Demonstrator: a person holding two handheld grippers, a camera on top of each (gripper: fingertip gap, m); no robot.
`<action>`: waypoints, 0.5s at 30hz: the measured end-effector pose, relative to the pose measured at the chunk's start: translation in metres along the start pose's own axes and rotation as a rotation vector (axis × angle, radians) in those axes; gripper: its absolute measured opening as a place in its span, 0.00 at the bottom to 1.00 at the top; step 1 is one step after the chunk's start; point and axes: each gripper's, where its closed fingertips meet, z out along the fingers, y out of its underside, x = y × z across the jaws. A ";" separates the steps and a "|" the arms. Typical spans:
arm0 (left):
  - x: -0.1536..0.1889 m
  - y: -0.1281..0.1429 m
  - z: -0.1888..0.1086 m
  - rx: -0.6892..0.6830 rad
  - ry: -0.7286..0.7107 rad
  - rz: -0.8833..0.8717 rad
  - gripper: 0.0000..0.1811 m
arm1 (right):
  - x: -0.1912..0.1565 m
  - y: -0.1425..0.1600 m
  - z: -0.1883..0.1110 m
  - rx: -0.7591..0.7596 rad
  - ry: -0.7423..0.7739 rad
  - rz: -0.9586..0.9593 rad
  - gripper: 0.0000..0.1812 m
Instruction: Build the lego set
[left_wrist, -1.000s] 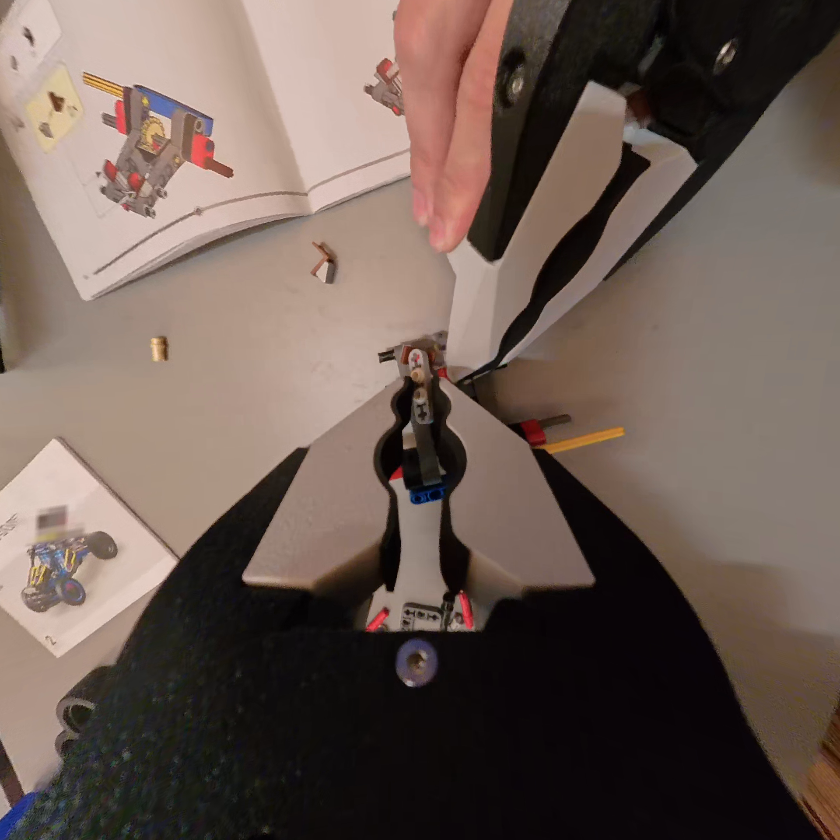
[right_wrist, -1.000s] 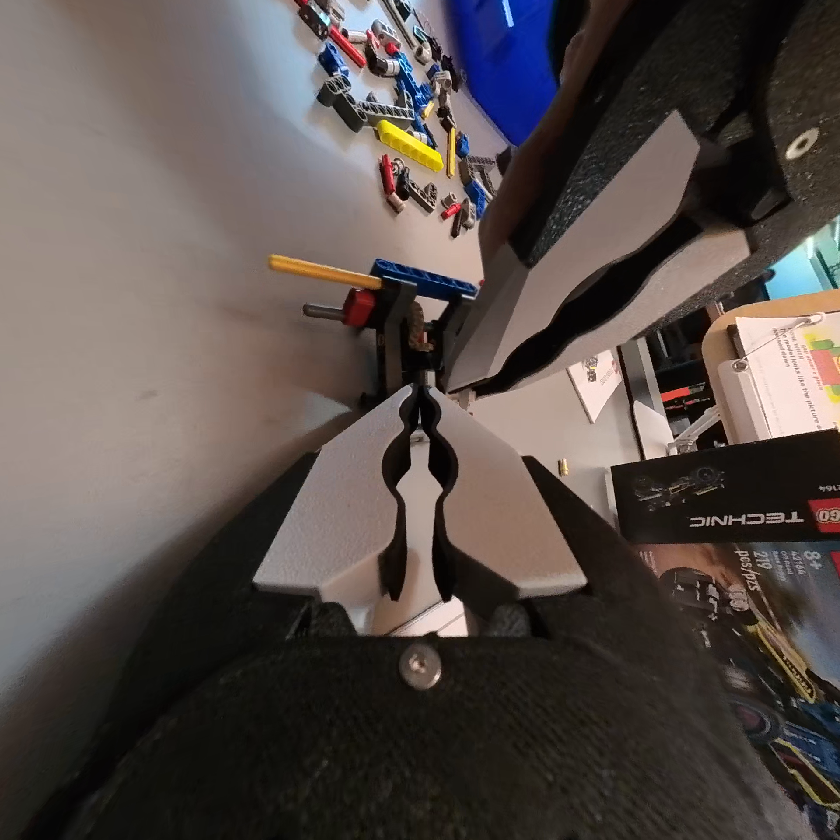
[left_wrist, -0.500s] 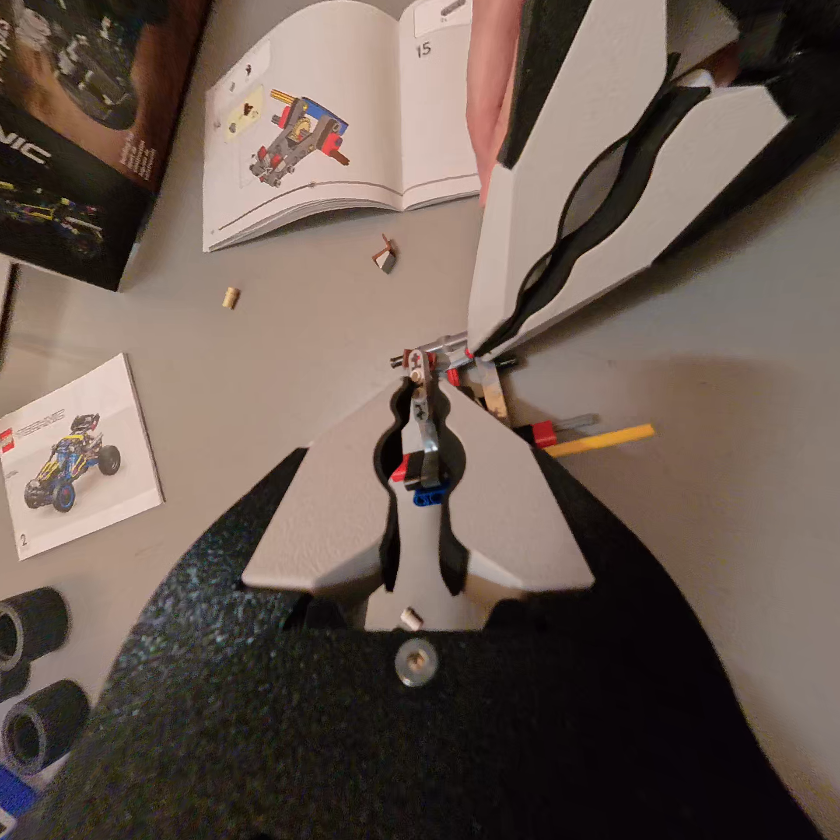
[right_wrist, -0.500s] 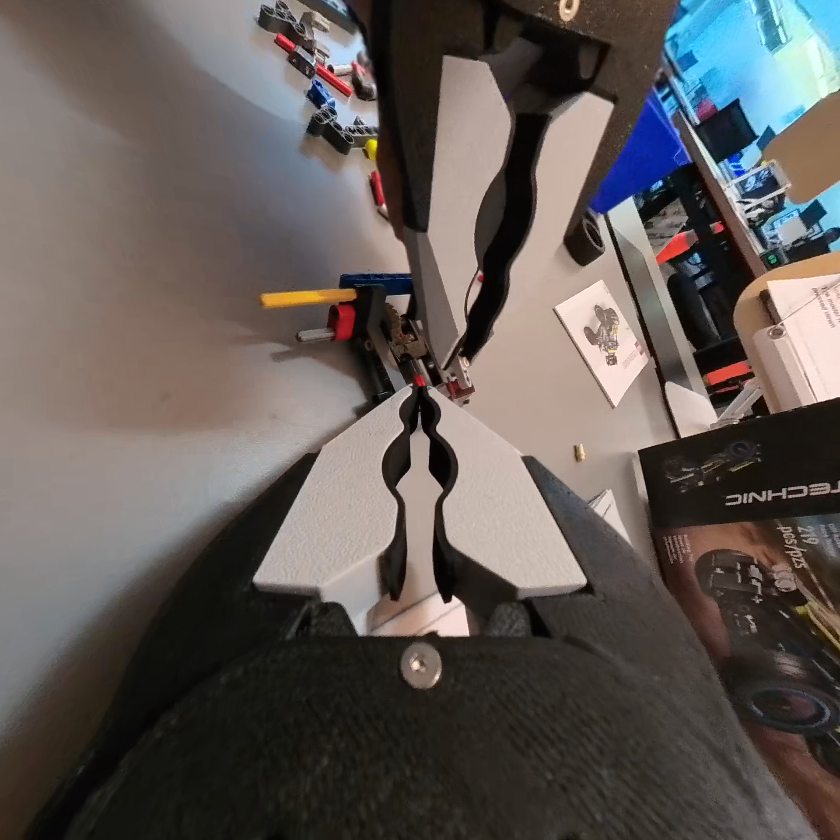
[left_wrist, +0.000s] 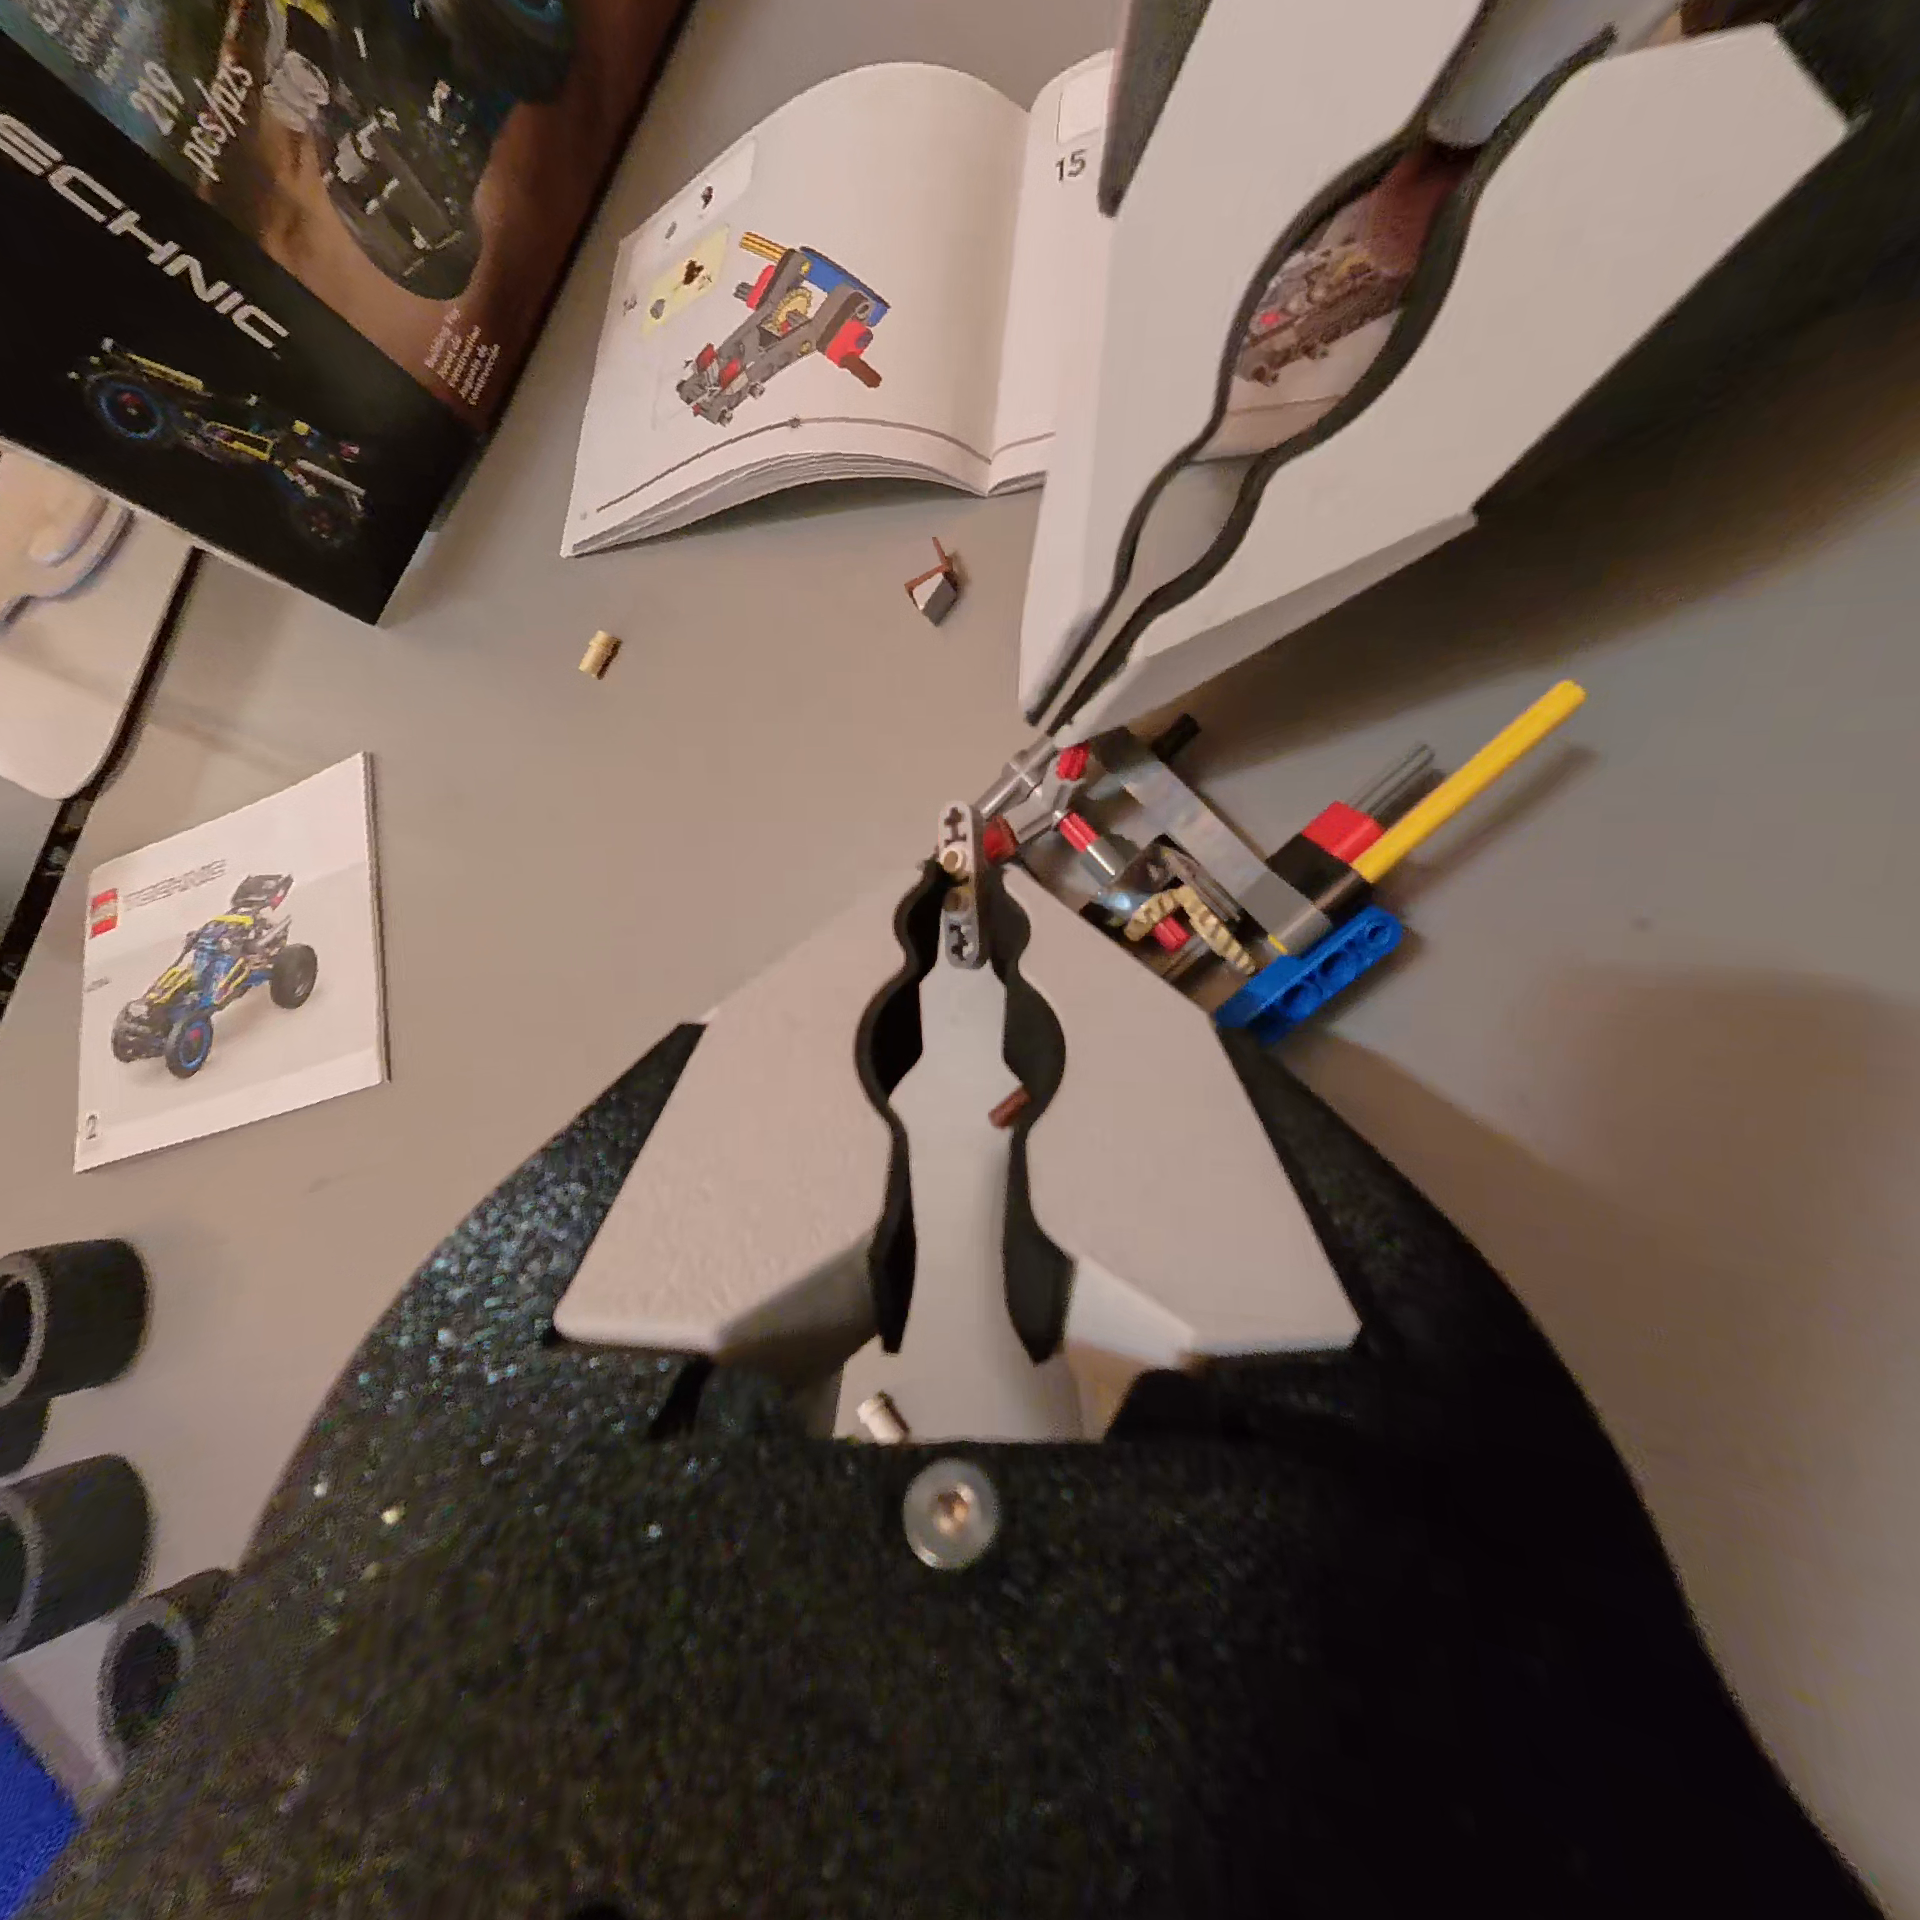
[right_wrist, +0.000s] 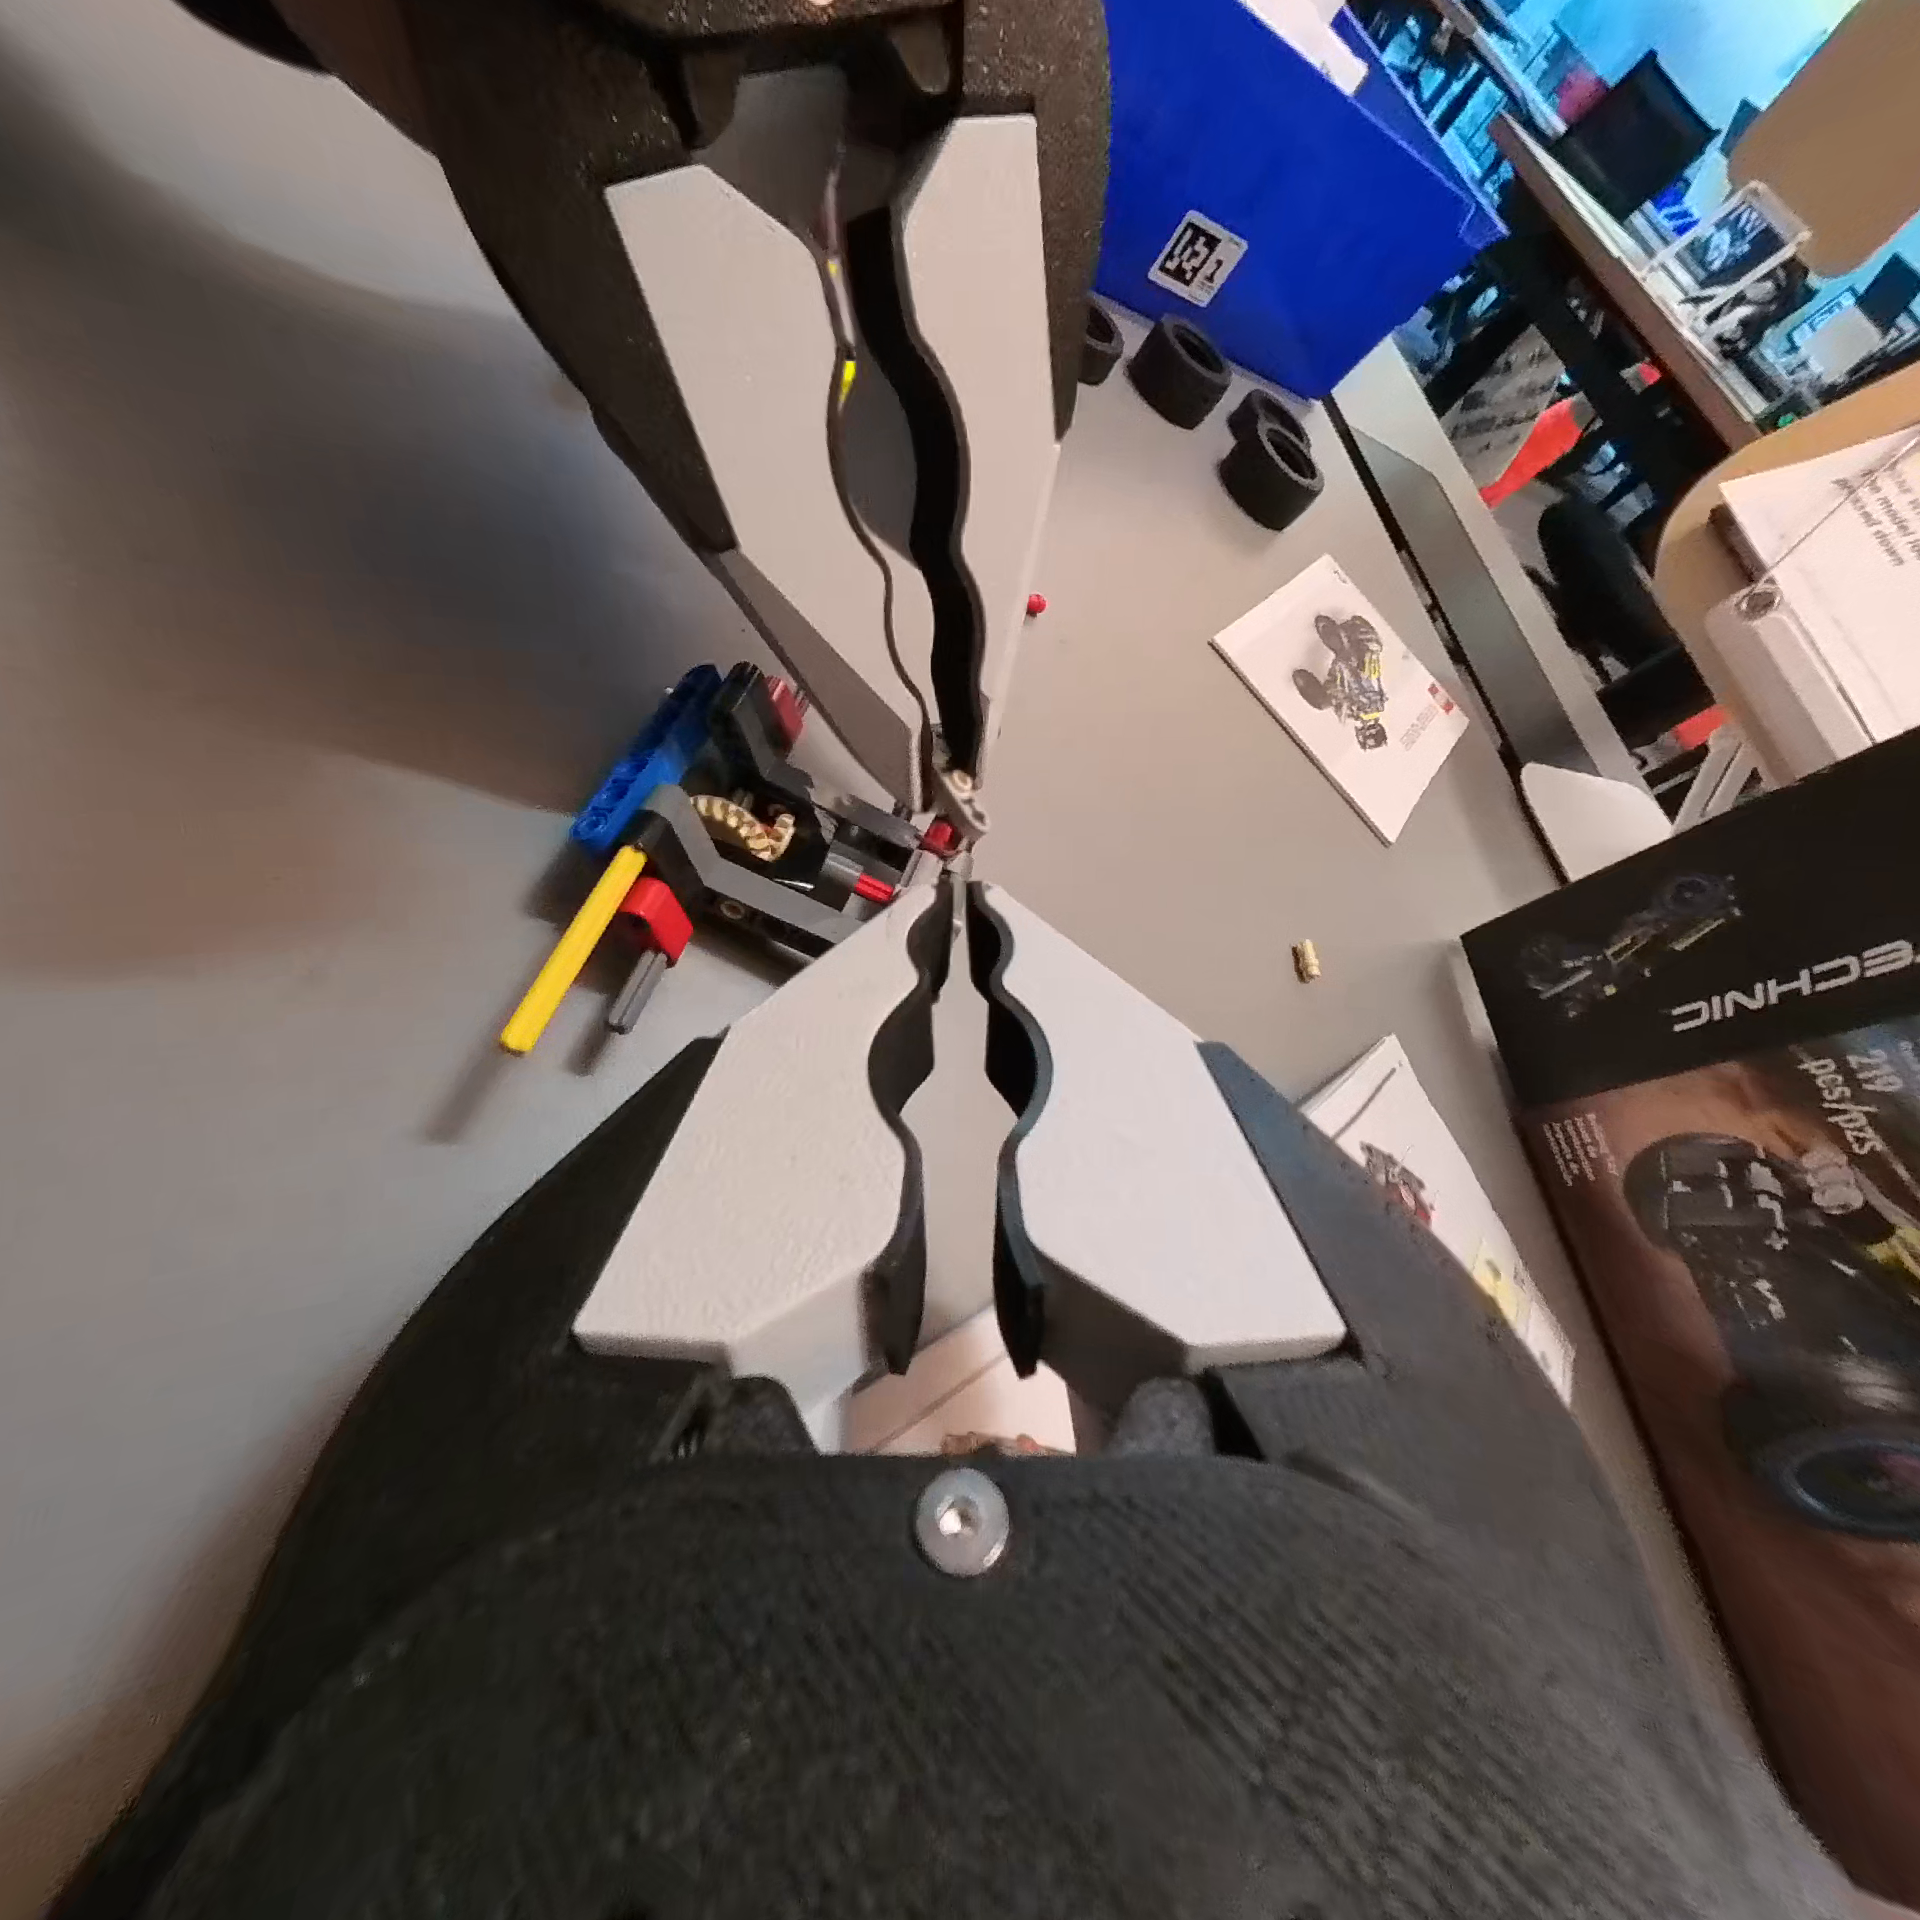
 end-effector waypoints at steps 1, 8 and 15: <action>0.001 -0.001 0.000 0.006 0.004 -0.010 0.03 | -0.001 -0.001 0.001 0.002 -0.003 -0.006 0.00; 0.002 -0.004 -0.001 0.014 0.002 -0.039 0.03 | -0.003 -0.013 -0.006 0.060 -0.045 0.013 0.02; 0.004 -0.004 0.000 0.010 -0.009 -0.045 0.03 | -0.017 -0.005 0.000 0.033 -0.127 0.021 0.04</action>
